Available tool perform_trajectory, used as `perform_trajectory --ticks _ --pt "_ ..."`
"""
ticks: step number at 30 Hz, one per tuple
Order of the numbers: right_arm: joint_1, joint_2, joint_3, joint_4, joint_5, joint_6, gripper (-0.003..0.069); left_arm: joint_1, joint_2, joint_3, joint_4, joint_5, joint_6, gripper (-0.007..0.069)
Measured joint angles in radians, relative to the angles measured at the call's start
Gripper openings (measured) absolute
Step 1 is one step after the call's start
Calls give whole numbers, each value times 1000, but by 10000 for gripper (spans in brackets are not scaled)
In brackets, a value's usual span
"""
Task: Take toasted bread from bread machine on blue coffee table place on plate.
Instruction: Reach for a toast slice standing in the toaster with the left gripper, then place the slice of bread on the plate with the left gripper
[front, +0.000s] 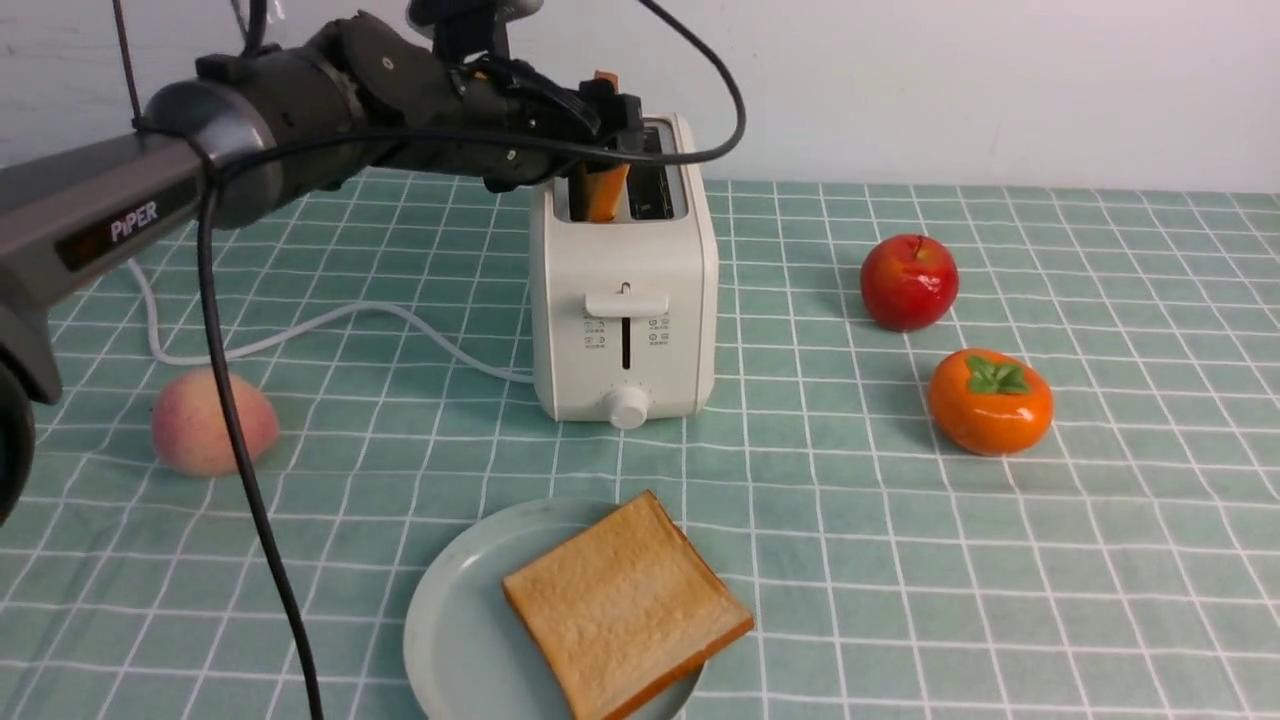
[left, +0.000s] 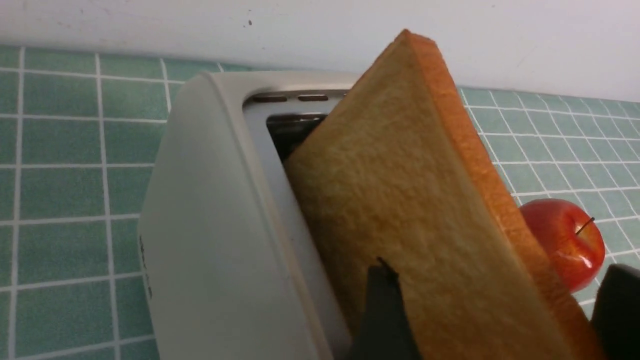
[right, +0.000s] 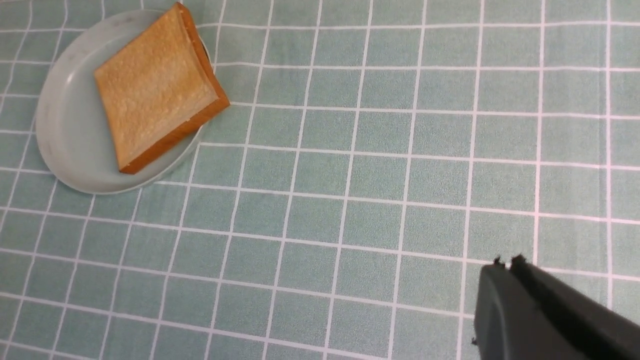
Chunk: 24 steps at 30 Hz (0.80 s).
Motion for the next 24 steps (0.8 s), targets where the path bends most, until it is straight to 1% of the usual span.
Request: perform_trajectory --ticks 1,3,4,5,7,12,14,19,23,24 --pt "0 0 0 0 0 0 -1 0 -1 -1 -3 -9 1 325" --pt "0 0 0 0 0 0 -1 -1 -18 -2 1 -10 2 139" --pt "0 0 0 0 0 0 -1 -1 -30 -2 15 -10 5 71" --pt "0 0 0 0 1 0 -1 -1 -42 -2 27 -10 8 31" --pt "0 0 0 0 1 0 -1 1 -77 -1 60 -10 15 10" --pt "0 0 0 0 1 0 1 2 -181 -1 122 -2 20 10" --pt "0 0 0 0 1 0 1 2 -246 -1 149 28 21 10" --pt "0 0 0 0 1 0 1 2 -348 -1 211 145 -16 10" --pt "0 0 0 0 1 0 5 4 -455 -1 316 321 -124 10" --pt "0 0 0 0 1 0 5 3 -460 -1 321 321 -129 10"
